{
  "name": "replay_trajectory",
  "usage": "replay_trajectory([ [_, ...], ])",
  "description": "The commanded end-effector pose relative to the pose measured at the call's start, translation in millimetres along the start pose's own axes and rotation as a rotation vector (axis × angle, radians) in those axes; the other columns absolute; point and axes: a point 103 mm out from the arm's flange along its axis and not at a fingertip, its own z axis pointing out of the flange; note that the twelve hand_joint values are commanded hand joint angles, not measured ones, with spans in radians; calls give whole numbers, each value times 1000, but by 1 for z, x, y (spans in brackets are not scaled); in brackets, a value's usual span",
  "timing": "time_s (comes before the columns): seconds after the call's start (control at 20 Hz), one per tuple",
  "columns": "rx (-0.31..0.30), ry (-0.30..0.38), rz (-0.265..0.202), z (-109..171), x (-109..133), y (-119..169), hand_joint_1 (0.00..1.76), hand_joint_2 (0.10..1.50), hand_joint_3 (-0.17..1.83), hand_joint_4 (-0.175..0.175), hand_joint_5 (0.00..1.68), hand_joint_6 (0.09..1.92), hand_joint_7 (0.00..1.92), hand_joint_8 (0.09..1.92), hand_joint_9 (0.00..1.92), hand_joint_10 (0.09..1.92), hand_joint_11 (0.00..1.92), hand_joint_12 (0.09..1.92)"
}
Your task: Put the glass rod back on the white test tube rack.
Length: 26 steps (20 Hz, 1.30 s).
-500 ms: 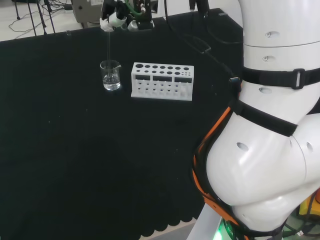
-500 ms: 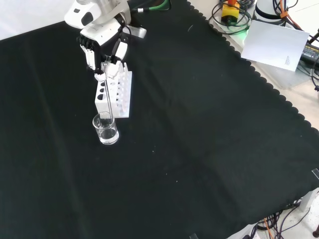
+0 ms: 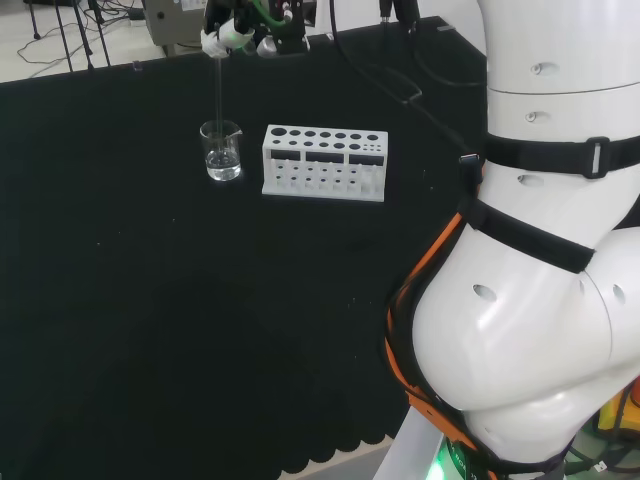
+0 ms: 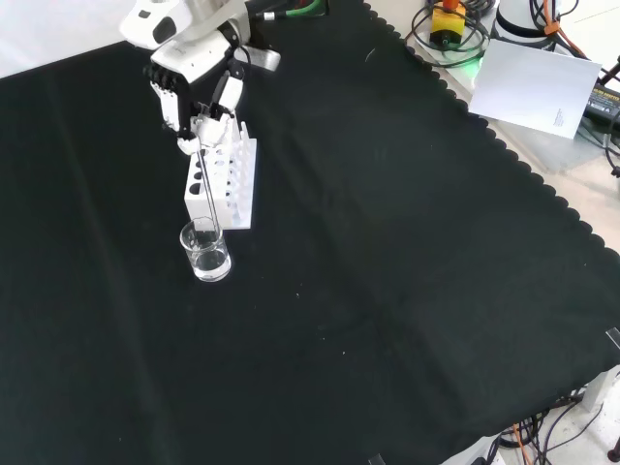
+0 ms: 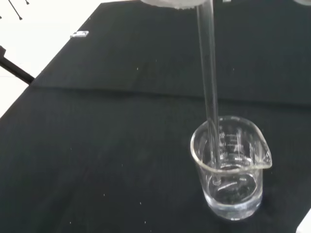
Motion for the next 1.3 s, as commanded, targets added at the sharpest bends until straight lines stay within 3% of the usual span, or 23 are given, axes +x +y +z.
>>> replay_trajectory([
  [0.05,-34,7,6,-18,1,-7,1307,1043,-30,-175,1224,282,1196,965,1735,561,1668,753],
  [0.65,-71,-8,63,-58,-9,-29,1307,1042,-27,-175,1225,279,1195,967,1735,561,1668,753],
  [0.95,-81,-6,103,-66,-35,-44,1308,1042,-26,-175,1226,278,1195,968,1735,562,1668,754],
  [1.3,-92,-10,192,-72,-79,-66,1308,1041,-25,-175,1226,277,1196,966,1736,562,1668,755],
])
